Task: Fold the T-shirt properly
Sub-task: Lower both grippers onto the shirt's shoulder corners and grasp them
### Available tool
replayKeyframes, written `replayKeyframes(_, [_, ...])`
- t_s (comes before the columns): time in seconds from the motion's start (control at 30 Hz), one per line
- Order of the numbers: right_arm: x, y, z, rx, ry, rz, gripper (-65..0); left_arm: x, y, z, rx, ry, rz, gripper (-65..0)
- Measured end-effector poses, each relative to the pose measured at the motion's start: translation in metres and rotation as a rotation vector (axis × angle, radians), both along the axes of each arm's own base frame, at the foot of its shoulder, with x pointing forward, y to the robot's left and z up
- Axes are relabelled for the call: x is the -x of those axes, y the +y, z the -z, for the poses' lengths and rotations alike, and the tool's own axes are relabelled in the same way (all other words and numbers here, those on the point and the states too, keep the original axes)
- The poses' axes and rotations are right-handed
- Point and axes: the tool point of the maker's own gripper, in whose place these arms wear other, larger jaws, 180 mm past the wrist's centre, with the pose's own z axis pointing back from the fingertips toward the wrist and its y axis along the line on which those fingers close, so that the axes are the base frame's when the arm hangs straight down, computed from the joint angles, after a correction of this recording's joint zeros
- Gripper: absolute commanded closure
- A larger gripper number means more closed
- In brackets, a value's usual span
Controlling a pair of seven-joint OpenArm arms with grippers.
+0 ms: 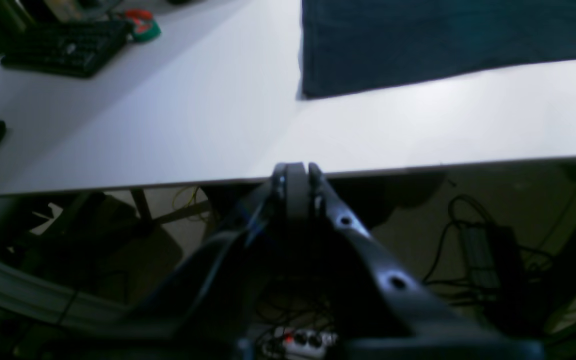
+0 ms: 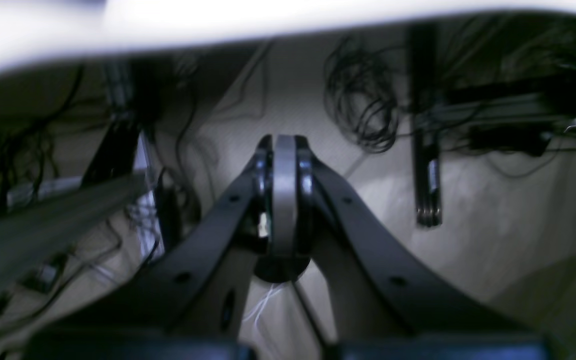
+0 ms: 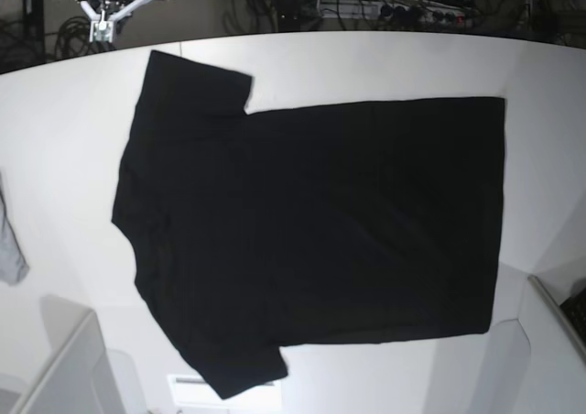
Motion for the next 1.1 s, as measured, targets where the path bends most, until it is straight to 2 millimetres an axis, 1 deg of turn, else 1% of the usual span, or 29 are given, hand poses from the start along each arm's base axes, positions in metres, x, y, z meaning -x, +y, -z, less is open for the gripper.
replayKeyframes(0.13, [-0.039, 0.007, -0.022, -0.013, -0.063, -0.005, 0.0, -0.022, 0.014, -0.029, -0.056, -0.112, -0.047, 0.0])
replayKeyframes(0.2, [-0.056, 0.009, -0.032, -0.025, -0.098, 0.002, 0.0, -0.029, 0.009, -0.037, -0.054, -0.143, -0.038, 0.0])
replayKeyframes(0.23, [-0.065, 0.013, -0.034, -0.059, -0.122, 0.022, 0.0, -0.034, 0.005, -0.041, -0.054, -0.160, -0.025, 0.0])
replayKeyframes(0.37, [-0.087, 0.032, -0.035, -0.253, -0.162, 0.091, 0.0, -0.052, -0.001, -0.052, -0.040, -0.219, -0.007, 0.0])
replayKeyframes(0.43, [-0.099, 0.051, -0.037, -0.364, -0.172, 0.047, 0.0, -0.062, -0.002, -0.045, -0.018, -0.182, -0.014, 0.0])
replayKeyframes(0.5, [-0.109, 0.061, -0.042, -0.430, -0.196, 0.021, 0.0, -0.066, 0.000, -0.034, 0.008, -0.109, -0.040, 0.0])
replayKeyframes(0.53, [-0.113, 0.062, -0.045, -0.457, -0.209, 0.018, -5.9, -0.068, 0.000, -0.030, 0.020, -0.078, -0.049, -6.6])
replayKeyframes(0.6, [-0.117, 0.058, -0.049, -0.482, -0.231, 0.043, -17.3, -0.077, 0.001, -0.024, 0.037, -0.055, -0.061, -20.1])
replayKeyframes(0.7, [-0.116, 0.057, -0.050, -0.541, -0.233, 0.062, -32.7, -0.086, -0.002, -0.023, 0.048, -0.038, -0.027, -35.2])
replayKeyframes(0.73, [-0.118, 0.054, -0.051, -0.553, -0.235, 0.075, -36.8, -0.089, 0.001, -0.021, 0.058, -0.027, -0.034, -38.5])
replayKeyframes(0.8, [-0.124, 0.042, -0.054, -0.553, -0.256, 0.105, -40.7, -0.094, 0.013, -0.015, 0.132, -0.022, -0.112, -41.3])
replayKeyframes(0.83, [-0.126, 0.036, -0.053, -0.550, -0.257, 0.119, -40.7, -0.096, 0.018, -0.012, 0.170, -0.018, -0.147, -41.1])
replayKeyframes(0.9, [-0.125, 0.024, -0.043, -0.544, -0.219, 0.155, -40.5, -0.100, 0.025, -0.005, 0.274, 0.007, -0.178, -41.1])
replayKeyframes(0.97, [-0.124, 0.015, -0.033, -0.547, -0.190, 0.188, -40.5, -0.111, 0.024, -0.003, 0.387, 0.000, -0.158, -41.1])
replayKeyframes(1.03, [-0.123, 0.012, -0.024, -0.562, -0.170, 0.217, -40.5, -0.121, 0.022, -0.004, 0.426, 0.000, -0.126, -41.1])
replayKeyframes(1.1, [-0.121, 0.009, -0.014, -0.573, -0.151, 0.239, -40.5, -0.125, 0.027, -0.002, 0.408, 0.014, -0.132, -41.0])
